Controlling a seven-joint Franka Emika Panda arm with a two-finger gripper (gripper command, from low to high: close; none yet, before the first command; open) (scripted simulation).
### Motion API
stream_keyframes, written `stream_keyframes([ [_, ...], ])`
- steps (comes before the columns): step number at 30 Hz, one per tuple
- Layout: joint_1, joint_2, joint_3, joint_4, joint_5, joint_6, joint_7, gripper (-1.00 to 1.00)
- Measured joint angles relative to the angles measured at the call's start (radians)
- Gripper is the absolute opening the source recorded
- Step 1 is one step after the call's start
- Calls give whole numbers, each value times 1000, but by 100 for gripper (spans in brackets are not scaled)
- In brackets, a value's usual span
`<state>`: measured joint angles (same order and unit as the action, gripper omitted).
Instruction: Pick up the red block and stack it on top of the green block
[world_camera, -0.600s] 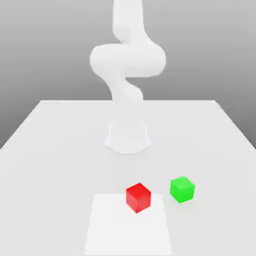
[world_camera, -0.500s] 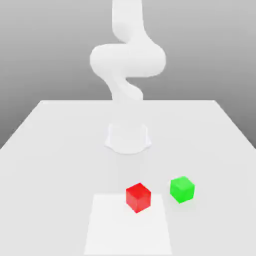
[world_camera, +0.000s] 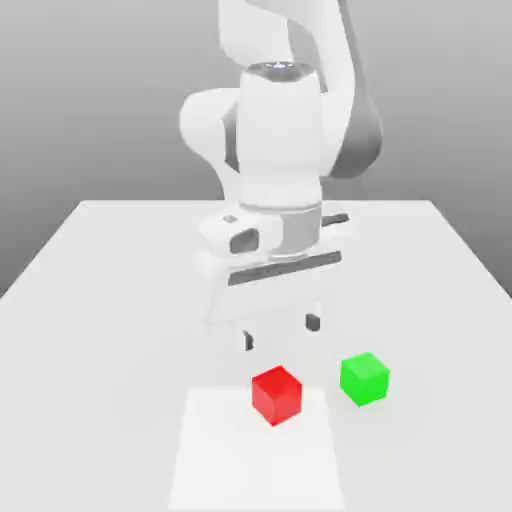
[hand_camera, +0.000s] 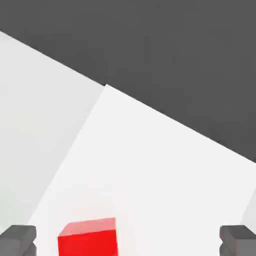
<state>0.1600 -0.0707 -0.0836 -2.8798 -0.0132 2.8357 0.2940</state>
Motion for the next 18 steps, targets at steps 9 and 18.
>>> stream_keyframes([
  [9,-34,261,56,16,68,218,-66,-100],
  [18,-29,137,39,-1,25,111,-35,-100],
])
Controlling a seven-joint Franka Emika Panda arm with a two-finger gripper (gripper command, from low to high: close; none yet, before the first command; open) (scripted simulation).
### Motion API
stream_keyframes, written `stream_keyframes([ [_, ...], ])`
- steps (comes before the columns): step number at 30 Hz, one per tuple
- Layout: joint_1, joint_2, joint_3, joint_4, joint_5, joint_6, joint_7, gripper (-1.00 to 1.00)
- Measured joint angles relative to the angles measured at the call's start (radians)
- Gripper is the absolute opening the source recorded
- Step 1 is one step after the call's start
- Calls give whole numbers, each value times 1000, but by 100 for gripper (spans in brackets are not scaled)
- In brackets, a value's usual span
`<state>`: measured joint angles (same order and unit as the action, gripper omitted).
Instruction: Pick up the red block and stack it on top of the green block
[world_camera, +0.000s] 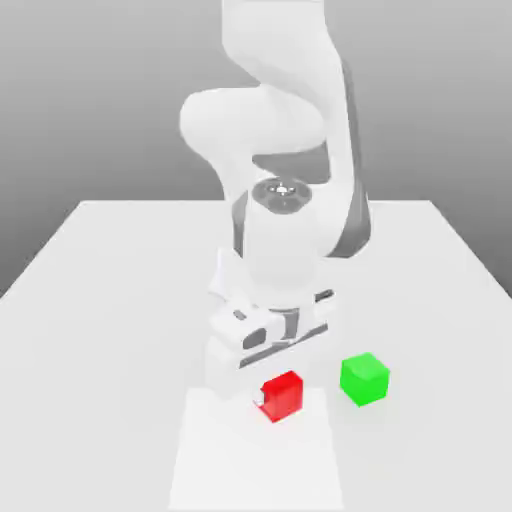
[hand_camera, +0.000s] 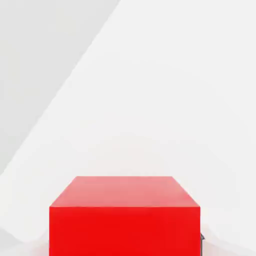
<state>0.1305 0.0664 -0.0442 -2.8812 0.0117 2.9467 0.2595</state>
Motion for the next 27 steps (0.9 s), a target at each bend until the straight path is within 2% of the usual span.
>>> stream_keyframes([
  [6,41,-172,17,-25,-21,-147,-41,-100],
  [16,291,-313,98,-51,18,-262,-355,-100],
  [24,315,-81,104,-44,-6,-38,-371,-100],
  [25,311,-58,104,-43,-14,-16,-366,100],
  [27,307,-58,104,-43,-14,-16,-366,100],
])
